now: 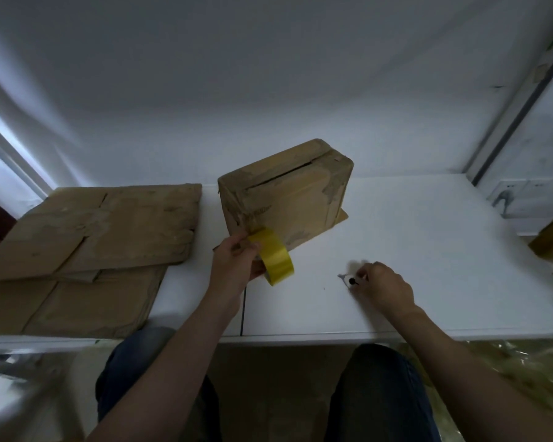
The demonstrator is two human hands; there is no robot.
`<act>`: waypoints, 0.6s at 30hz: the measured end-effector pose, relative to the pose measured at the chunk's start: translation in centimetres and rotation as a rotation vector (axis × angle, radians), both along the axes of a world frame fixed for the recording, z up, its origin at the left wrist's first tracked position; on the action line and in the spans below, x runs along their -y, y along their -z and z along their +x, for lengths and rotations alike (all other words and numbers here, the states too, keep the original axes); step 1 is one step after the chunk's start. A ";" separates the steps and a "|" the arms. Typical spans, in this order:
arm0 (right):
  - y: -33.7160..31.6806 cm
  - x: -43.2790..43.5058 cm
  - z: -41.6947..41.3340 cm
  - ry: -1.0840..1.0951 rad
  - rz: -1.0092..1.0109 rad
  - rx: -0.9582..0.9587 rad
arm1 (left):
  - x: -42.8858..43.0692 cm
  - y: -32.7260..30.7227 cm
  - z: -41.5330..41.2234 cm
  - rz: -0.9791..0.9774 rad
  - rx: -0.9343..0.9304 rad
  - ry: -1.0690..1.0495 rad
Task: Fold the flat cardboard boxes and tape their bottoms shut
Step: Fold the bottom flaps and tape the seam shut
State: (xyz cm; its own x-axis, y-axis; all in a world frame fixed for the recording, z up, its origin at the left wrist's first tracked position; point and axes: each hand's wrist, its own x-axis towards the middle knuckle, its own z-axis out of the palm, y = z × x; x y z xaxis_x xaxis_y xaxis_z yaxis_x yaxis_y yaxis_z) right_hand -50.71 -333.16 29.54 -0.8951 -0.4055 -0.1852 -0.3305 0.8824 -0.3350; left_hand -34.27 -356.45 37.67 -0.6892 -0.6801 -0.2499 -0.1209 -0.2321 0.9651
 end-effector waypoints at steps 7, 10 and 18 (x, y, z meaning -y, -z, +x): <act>-2.5 1.5 0.3 -0.071 -0.327 0.024 | -0.1 -0.9 0.1 0.026 0.010 0.024; -7.1 3.7 1.4 -0.199 -0.637 0.004 | -0.1 -1.1 0.2 0.042 0.007 0.016; -16.5 11.2 2.8 -0.929 -0.575 -0.360 | -0.4 -1.4 0.5 0.047 -0.012 0.027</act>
